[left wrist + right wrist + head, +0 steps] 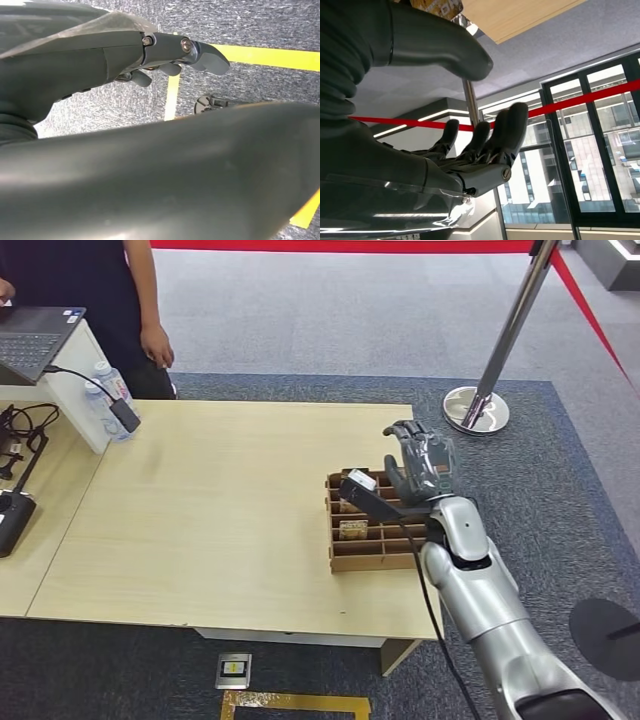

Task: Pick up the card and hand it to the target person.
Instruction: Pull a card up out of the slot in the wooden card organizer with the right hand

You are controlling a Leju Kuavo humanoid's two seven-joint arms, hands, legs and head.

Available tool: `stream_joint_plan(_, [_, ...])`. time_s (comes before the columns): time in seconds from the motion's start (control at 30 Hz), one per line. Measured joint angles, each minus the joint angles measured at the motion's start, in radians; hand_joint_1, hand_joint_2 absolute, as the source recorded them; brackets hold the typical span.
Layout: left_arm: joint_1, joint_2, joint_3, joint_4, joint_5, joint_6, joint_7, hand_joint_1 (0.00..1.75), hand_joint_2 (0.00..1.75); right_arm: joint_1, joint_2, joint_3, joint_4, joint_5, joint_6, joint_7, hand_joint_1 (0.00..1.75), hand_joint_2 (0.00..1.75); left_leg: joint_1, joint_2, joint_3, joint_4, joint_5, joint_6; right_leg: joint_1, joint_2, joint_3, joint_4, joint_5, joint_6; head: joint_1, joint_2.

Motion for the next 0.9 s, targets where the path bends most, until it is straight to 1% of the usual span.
stream_joint_plan(0.2, [0.0, 0.003, -0.001, 0.0, -0.001, 0.001, -0.002, 0.0, 0.0, 0.002, 0.009, -0.022, 0.036, 0.02, -0.005, 0.008, 1.74, 1.75, 0.0, 0.0, 0.0, 0.0, 0.0, 0.0, 0.0, 0.0, 0.0, 0.0, 0.0, 0.0, 0.0, 0.0])
stream_joint_plan(0.3, [0.0, 0.003, -0.003, 0.0, -0.004, 0.0, -0.002, 0.0, 0.0, -0.008, 0.013, -0.03, 0.058, 0.029, -0.002, 0.017, 1.69, 1.75, 0.0, 0.0, 0.0, 0.0, 0.0, 0.0, 0.0, 0.0, -0.001, 0.0, 0.0, 0.0, 0.0, 0.0])
stream_joint_plan(0.47, [-0.002, 0.0, -0.004, 0.0, -0.006, 0.0, 0.001, 0.0, 0.0, -0.046, 0.018, -0.043, 0.125, 0.044, 0.002, 0.027, 1.63, 1.75, 0.0, 0.001, -0.001, 0.0, 0.0, 0.0, 0.0, 0.001, -0.001, 0.001, 0.0, 0.0, 0.0, 0.0])
stream_joint_plan(0.67, [-0.004, -0.004, 0.001, 0.002, -0.002, 0.004, 0.007, 0.0, 0.0, -0.125, 0.036, -0.053, 0.244, 0.074, -0.013, 0.037, 1.64, 1.75, 0.0, 0.002, -0.001, 0.001, 0.0, 0.0, 0.0, 0.002, -0.002, 0.001, 0.001, 0.0, 0.0, 0.0])
stream_joint_plan(0.9, [-0.002, -0.008, 0.008, 0.003, 0.005, 0.009, 0.008, 0.0, 0.0, -0.167, 0.049, -0.056, 0.305, 0.092, -0.02, 0.039, 1.61, 1.75, -0.001, 0.002, -0.001, 0.001, 0.0, 0.0, -0.001, 0.001, -0.002, 0.001, 0.0, 0.0, 0.0, 0.0])
